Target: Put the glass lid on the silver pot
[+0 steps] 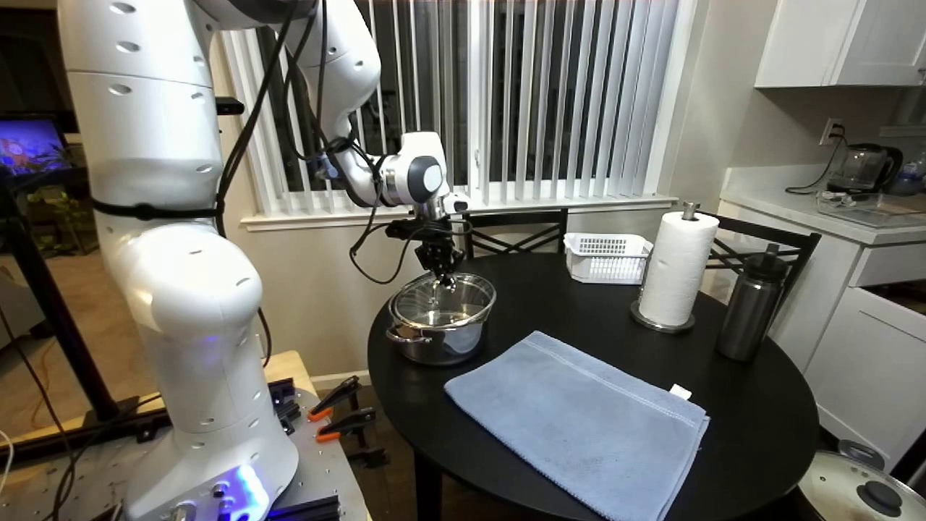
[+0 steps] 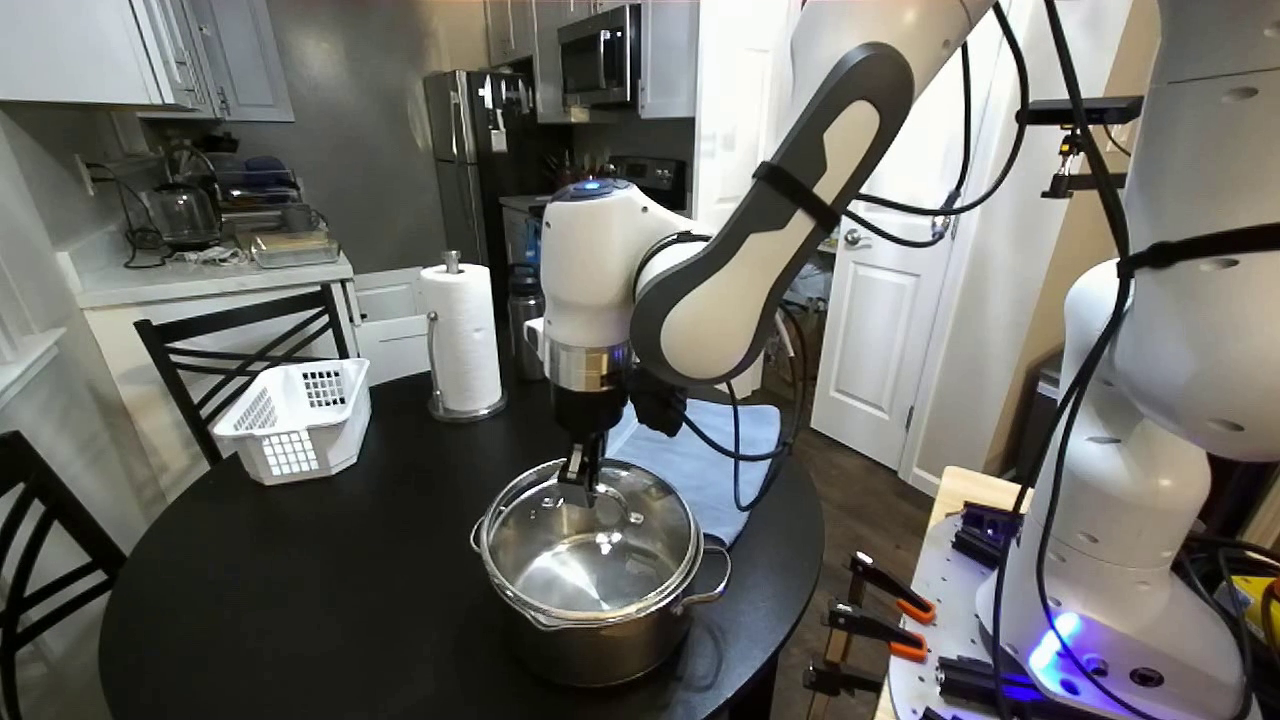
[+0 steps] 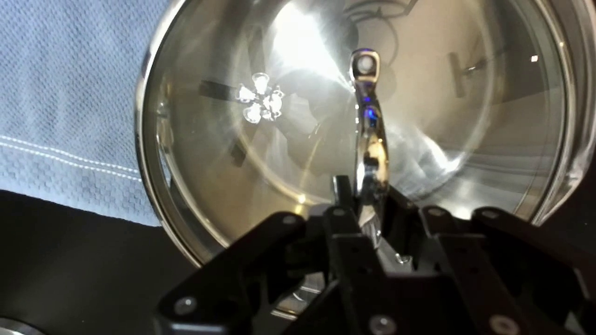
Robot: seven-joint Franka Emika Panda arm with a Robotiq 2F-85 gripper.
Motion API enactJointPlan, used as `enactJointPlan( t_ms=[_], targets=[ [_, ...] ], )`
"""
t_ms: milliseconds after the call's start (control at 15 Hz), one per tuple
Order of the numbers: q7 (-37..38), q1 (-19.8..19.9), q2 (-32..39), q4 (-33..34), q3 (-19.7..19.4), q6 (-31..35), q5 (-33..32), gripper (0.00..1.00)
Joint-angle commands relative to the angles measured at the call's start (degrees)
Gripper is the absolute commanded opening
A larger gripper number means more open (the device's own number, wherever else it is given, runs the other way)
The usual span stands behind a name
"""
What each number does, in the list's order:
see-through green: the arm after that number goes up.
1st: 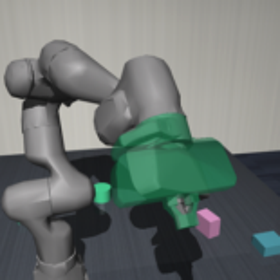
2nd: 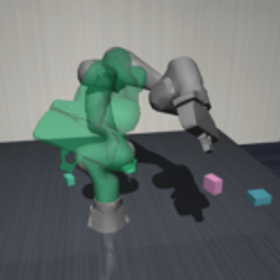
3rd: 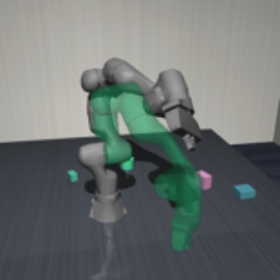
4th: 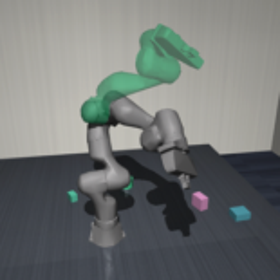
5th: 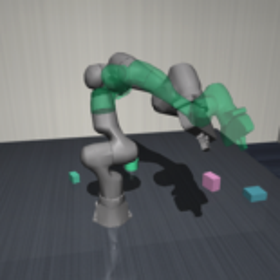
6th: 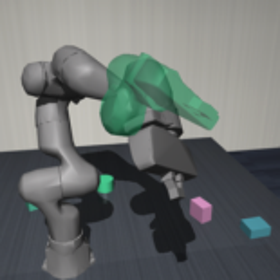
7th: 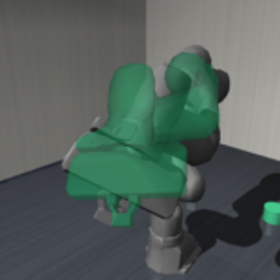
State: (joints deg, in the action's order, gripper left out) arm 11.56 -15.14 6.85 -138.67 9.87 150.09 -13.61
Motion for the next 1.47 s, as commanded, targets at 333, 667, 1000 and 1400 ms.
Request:
enactJointPlan(
  t_ms=[333,667,1000,1400],
  targets=[
    [-1.64,1.96,0.44,2.67,-0.38,-6.21,5.35,0.04],
    [-4.92,2.63,0.8,3.1,0.43,-6.17,12.2,0.04],
    [-3.78,2.36,1.11,2.94,-0.05,-6.15,12.74,0.04],
    [2.94,1.05,1.29,2.52,-1.0,-5.82,5.44,0.54]
  ],
)
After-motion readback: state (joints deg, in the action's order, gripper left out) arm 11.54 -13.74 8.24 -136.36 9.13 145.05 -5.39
